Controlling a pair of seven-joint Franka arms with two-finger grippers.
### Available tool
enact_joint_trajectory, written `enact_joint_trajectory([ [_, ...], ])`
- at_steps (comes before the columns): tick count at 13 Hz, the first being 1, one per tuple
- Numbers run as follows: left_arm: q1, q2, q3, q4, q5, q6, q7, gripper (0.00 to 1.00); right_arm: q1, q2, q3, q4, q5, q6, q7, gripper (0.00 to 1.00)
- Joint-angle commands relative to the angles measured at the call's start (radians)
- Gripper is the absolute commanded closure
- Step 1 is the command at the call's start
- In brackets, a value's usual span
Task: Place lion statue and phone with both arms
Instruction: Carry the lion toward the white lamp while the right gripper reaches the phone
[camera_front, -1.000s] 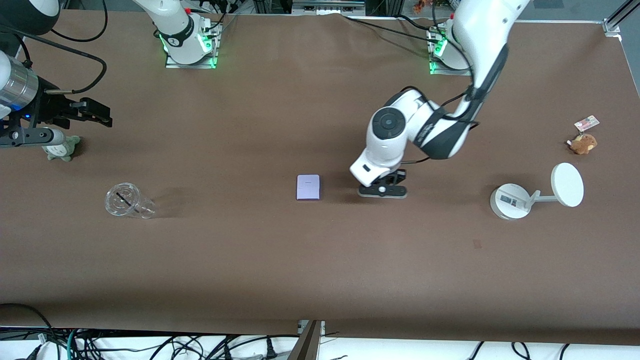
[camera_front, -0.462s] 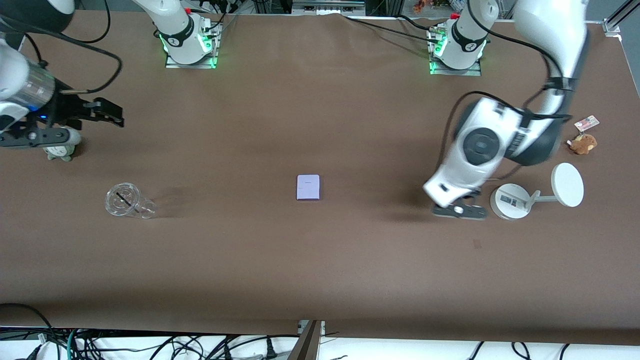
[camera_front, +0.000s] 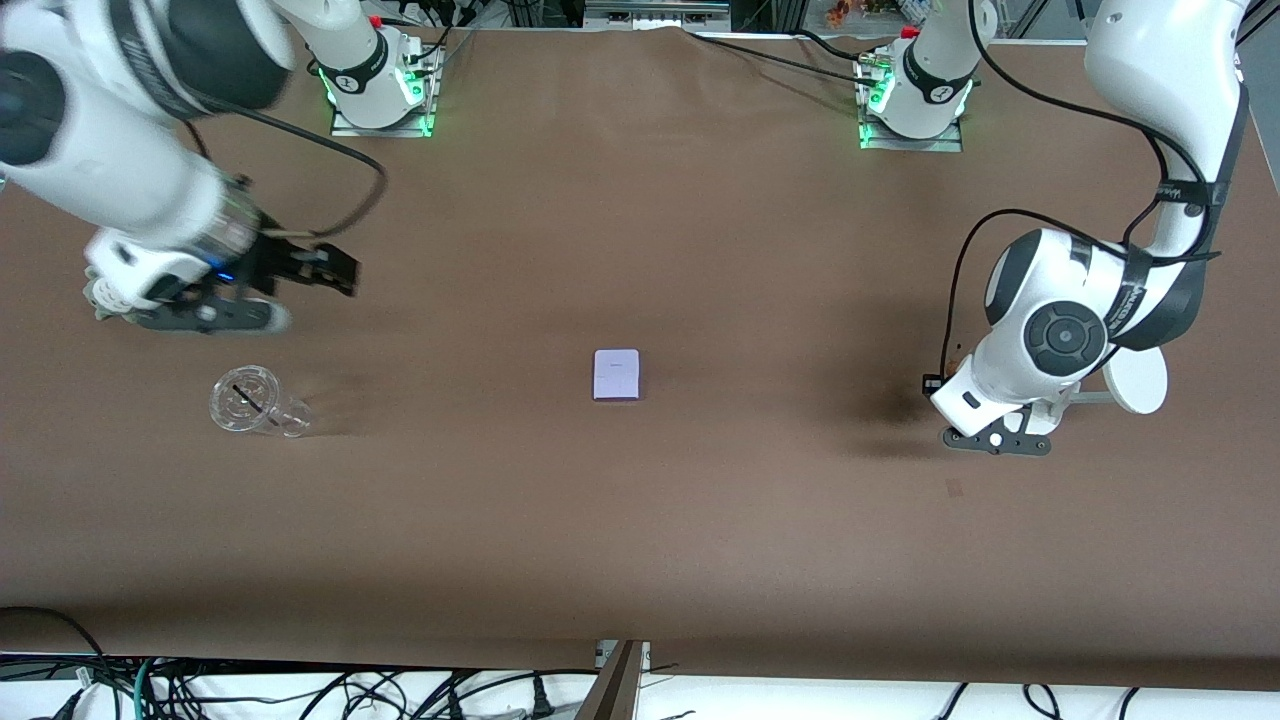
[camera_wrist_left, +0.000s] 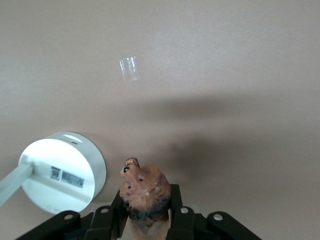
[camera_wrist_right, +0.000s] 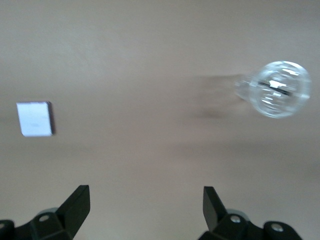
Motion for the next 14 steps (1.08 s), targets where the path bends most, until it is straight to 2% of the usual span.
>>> enact_joint_trajectory([
  [1,0.056,0.051,-0.011,-0.027,-0.001,0.093,0.022,0.88,0.095,0.097,-0.006,0.017,0.004,0.093,0.097,0.00],
  [3,0.072,0.053,-0.010,-0.084,-0.001,0.182,0.020,0.87,0.149,0.184,-0.008,0.018,0.004,0.202,0.116,0.00],
  [6,0.087,0.063,-0.010,-0.102,0.009,0.214,0.023,0.86,0.211,0.309,-0.008,0.027,0.001,0.340,0.153,0.00],
  [9,0.099,0.079,-0.008,-0.102,0.013,0.240,0.023,0.84,0.267,0.456,-0.008,0.130,0.004,0.405,0.179,0.00],
  [10,0.099,0.085,-0.008,-0.102,0.013,0.240,0.023,0.80,0.283,0.505,-0.008,0.171,0.003,0.409,0.205,0.00],
  [11,0.099,0.085,-0.008,-0.102,0.013,0.240,0.023,0.50,0.301,0.549,-0.008,0.210,0.003,0.412,0.231,0.00],
  [12,0.099,0.085,-0.008,-0.102,0.012,0.240,0.023,0.00,0.321,0.588,-0.008,0.239,0.001,0.425,0.258,0.00],
  [14,0.098,0.079,-0.010,-0.098,0.012,0.228,0.022,0.00,0.350,0.637,-0.008,0.245,-0.005,0.501,0.266,0.00],
])
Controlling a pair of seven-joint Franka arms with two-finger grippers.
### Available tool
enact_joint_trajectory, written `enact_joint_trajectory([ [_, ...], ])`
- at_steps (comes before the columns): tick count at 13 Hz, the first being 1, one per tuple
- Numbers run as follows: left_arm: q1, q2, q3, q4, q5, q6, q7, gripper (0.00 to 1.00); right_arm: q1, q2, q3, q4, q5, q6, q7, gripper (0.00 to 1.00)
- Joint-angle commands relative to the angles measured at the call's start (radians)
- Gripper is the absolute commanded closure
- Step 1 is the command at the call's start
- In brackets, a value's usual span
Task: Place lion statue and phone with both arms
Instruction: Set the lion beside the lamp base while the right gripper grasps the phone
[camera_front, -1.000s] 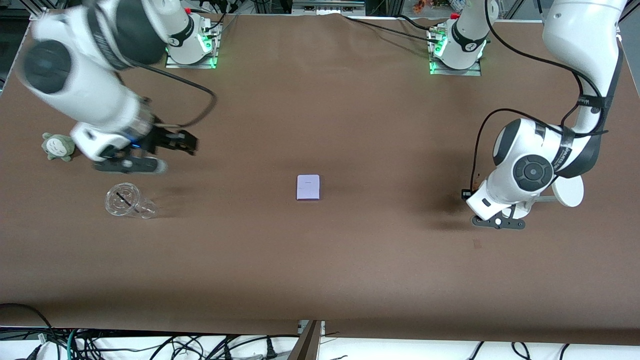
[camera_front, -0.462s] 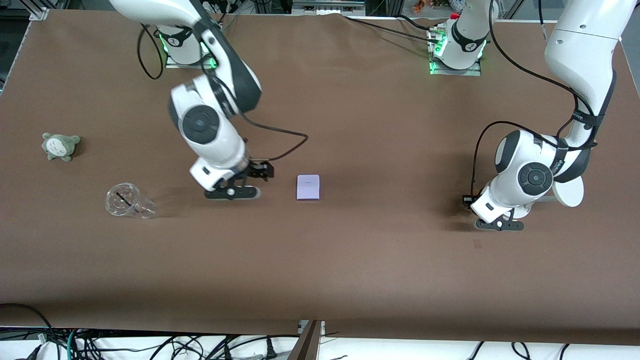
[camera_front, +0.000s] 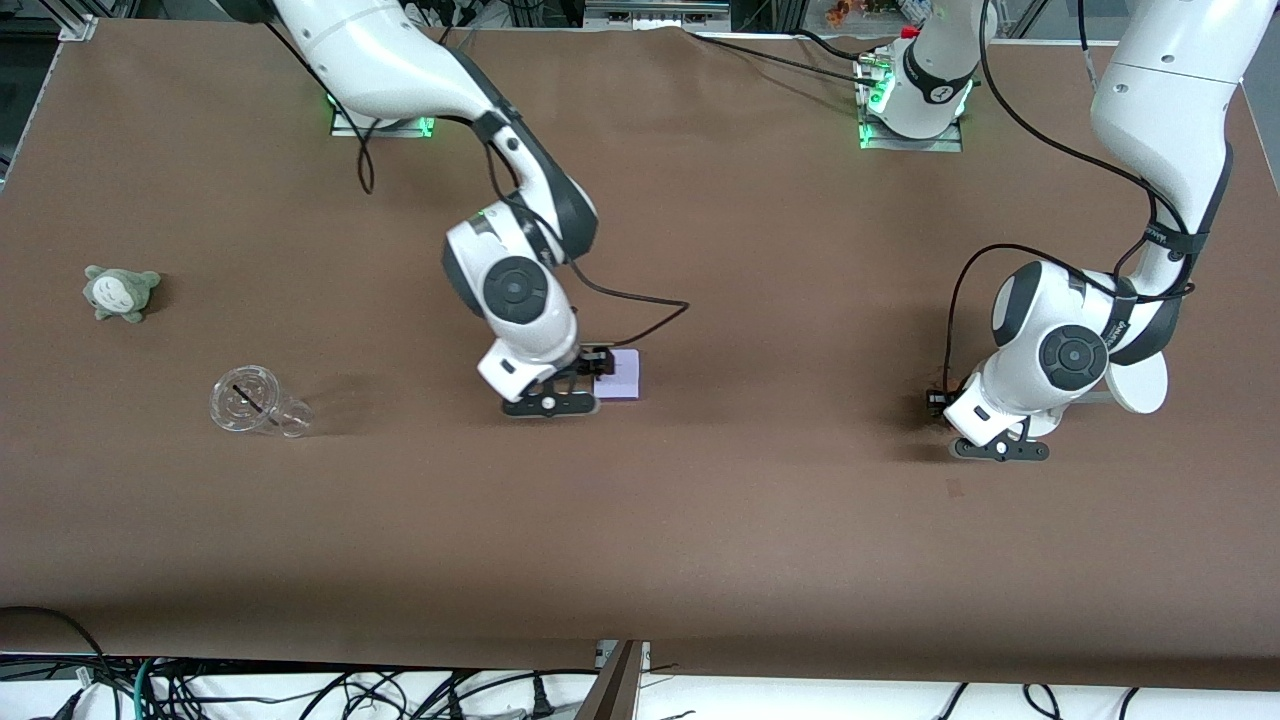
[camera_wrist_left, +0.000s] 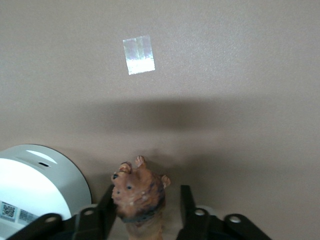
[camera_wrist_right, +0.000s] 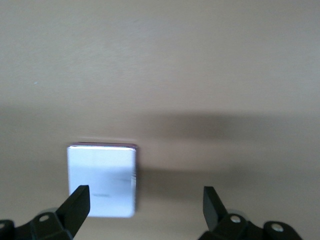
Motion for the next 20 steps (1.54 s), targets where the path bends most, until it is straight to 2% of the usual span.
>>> enact_joint_trajectory([
  [1,0.009,-0.016,-0.012,0.002,0.012,0.000,0.011,0.00,0.033,0.084,-0.009,0.061,-0.007,0.079,0.016,0.00],
  [3,-0.001,-0.062,-0.016,0.023,0.012,-0.074,0.009,0.00,0.040,0.105,-0.010,0.067,-0.009,0.114,-0.004,0.00],
  [5,-0.003,-0.085,-0.053,0.090,0.015,-0.204,0.012,0.00,0.042,0.124,-0.009,0.067,-0.009,0.150,-0.028,0.00],
  [8,-0.005,-0.105,-0.090,0.224,0.018,-0.404,0.030,0.00,0.062,0.164,-0.010,0.067,-0.009,0.223,-0.024,0.00],
  [11,-0.002,-0.154,-0.127,0.363,0.002,-0.602,0.059,0.00,0.077,0.173,-0.012,0.066,-0.009,0.239,-0.015,0.00],
  [12,-0.002,-0.171,-0.128,0.405,-0.001,-0.622,0.081,0.00,0.079,0.173,-0.015,0.066,-0.014,0.237,-0.016,0.09],
  [13,-0.002,-0.182,-0.130,0.442,-0.002,-0.663,0.101,0.00,0.077,0.170,-0.016,0.067,-0.030,0.234,-0.021,0.65],
  [14,0.003,-0.193,-0.134,0.483,-0.005,-0.706,0.112,0.00,0.076,0.162,-0.017,0.067,-0.026,0.230,-0.019,0.93],
  [15,0.003,-0.203,-0.131,0.537,-0.034,-0.763,0.112,0.00,0.073,0.145,-0.017,0.066,-0.026,0.207,-0.021,1.00],
  [17,0.009,-0.210,-0.128,0.617,-0.085,-0.872,0.132,0.00,0.050,0.095,-0.027,0.066,-0.037,0.077,-0.033,1.00],
  [19,-0.001,-0.271,-0.102,0.614,-0.129,-0.874,0.153,0.00,0.037,0.012,-0.065,0.063,-0.035,-0.086,-0.033,1.00],
  [20,-0.038,-0.300,-0.031,0.599,-0.160,-0.863,0.153,0.00,0.033,-0.032,-0.096,0.060,-0.035,-0.172,-0.033,1.00],
])
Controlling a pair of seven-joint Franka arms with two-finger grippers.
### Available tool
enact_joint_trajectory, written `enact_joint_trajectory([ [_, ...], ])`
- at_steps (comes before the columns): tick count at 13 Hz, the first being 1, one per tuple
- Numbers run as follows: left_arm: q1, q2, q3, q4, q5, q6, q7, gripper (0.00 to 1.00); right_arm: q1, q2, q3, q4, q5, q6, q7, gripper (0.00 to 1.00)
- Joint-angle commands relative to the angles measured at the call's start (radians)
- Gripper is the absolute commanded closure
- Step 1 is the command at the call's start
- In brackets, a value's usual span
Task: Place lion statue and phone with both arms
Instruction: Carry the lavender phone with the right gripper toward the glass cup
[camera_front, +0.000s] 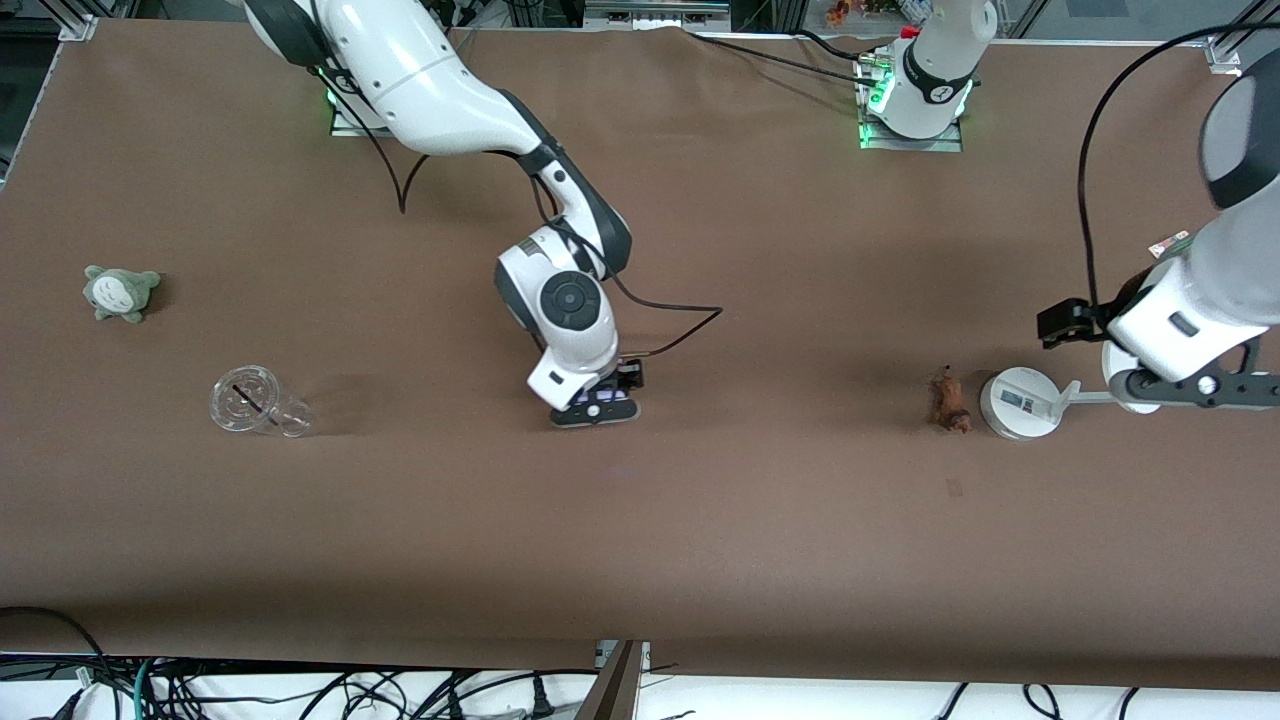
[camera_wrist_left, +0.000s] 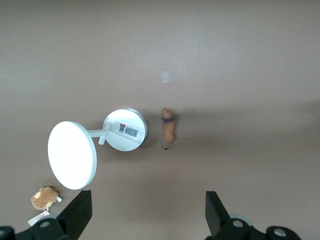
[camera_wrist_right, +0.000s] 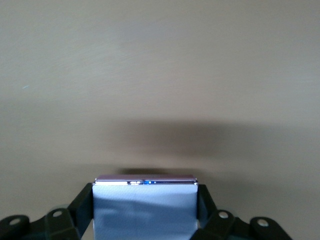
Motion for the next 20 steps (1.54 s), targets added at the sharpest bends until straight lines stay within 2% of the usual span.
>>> enact_joint_trajectory([
  [1,-0.078,-0.104,0.144,-0.060,-0.089,0.010,0.035,0.00,-0.024,-0.147,-0.065,-0.028,-0.002,-0.228,-0.035,1.00],
  [4,-0.229,-0.266,0.366,-0.300,-0.146,0.157,0.069,0.00,-0.047,-0.231,-0.163,-0.045,0.002,-0.361,-0.250,1.00],
  [5,-0.253,-0.289,0.395,-0.359,-0.145,0.209,0.069,0.00,-0.060,-0.249,-0.200,-0.052,0.005,-0.378,-0.323,1.00],
  [7,-0.253,-0.339,0.398,-0.445,-0.145,0.288,0.070,0.00,-0.122,-0.266,-0.226,-0.072,0.034,-0.409,-0.464,1.00],
  [9,-0.241,-0.340,0.389,-0.453,-0.145,0.276,0.070,0.00,-0.198,-0.270,-0.228,-0.100,0.072,-0.383,-0.546,1.00],
  [15,-0.248,-0.330,0.386,-0.428,-0.136,0.236,0.061,0.00,-0.292,-0.233,-0.224,-0.295,0.094,-0.052,-0.664,1.00],
  [20,-0.254,-0.330,0.383,-0.427,-0.134,0.236,0.056,0.00,-0.298,-0.175,-0.217,-0.338,0.101,0.079,-0.666,1.00],
])
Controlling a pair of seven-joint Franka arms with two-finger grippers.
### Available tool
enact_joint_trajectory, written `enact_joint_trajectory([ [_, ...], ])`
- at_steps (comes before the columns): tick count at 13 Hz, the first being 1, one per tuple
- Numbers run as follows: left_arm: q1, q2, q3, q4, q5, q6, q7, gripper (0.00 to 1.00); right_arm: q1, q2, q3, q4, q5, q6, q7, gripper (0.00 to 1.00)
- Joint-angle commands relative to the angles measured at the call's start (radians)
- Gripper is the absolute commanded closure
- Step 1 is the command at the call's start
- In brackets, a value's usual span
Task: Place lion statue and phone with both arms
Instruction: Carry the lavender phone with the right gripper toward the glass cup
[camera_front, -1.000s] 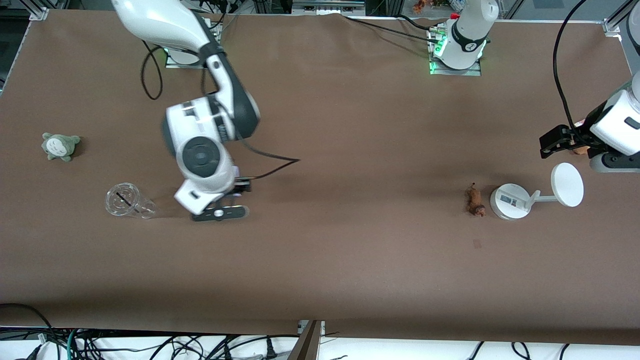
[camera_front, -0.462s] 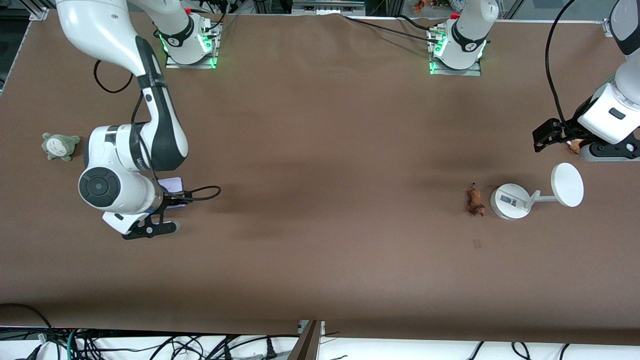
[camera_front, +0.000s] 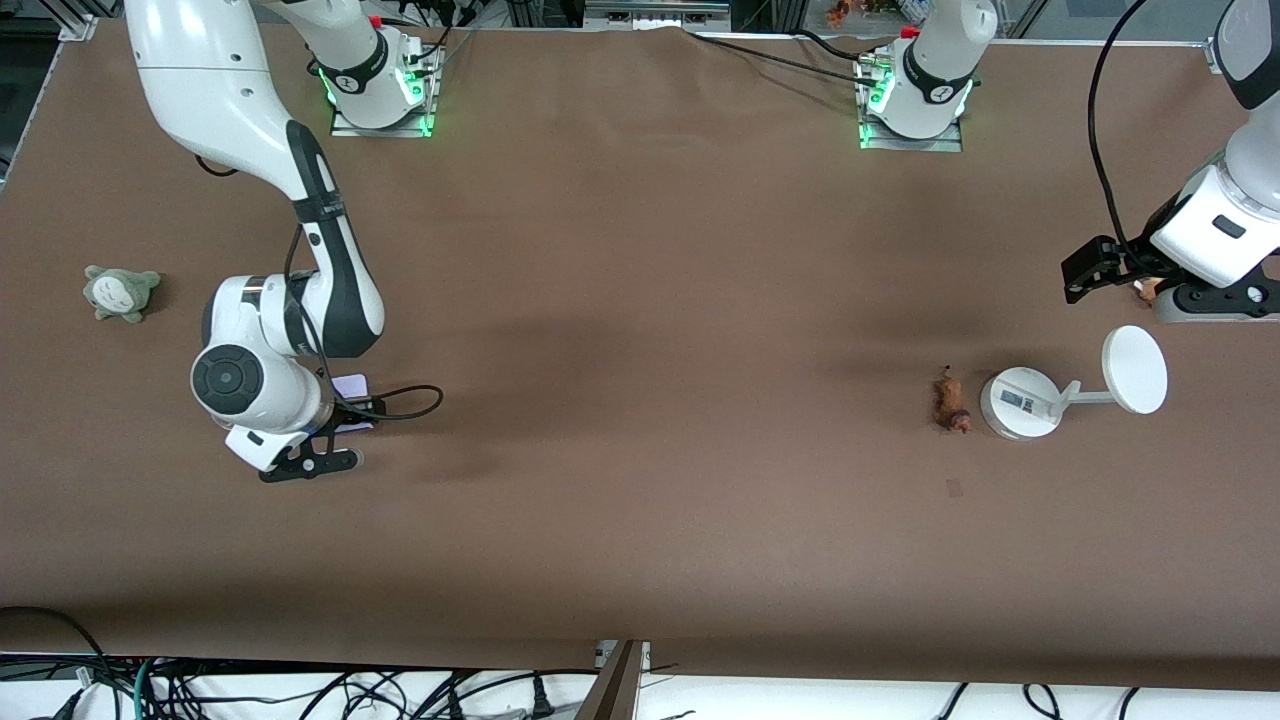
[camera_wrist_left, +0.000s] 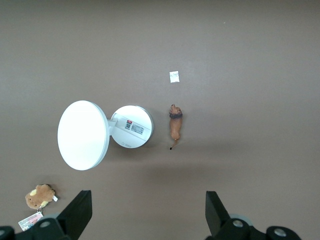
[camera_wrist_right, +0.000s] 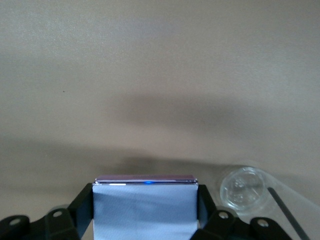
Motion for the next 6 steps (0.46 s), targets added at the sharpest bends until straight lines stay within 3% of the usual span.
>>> enact_joint_trajectory([
  [1,-0.008,-0.022,0.005,-0.011,-0.009,-0.011,0.007,0.00,-0.011,0.008,0.013,-0.051,0.028,0.095,-0.021,1.00],
  [6,-0.008,-0.024,0.003,-0.010,-0.010,-0.017,0.013,0.00,-0.012,0.030,0.015,-0.064,0.049,0.128,-0.014,1.00],
])
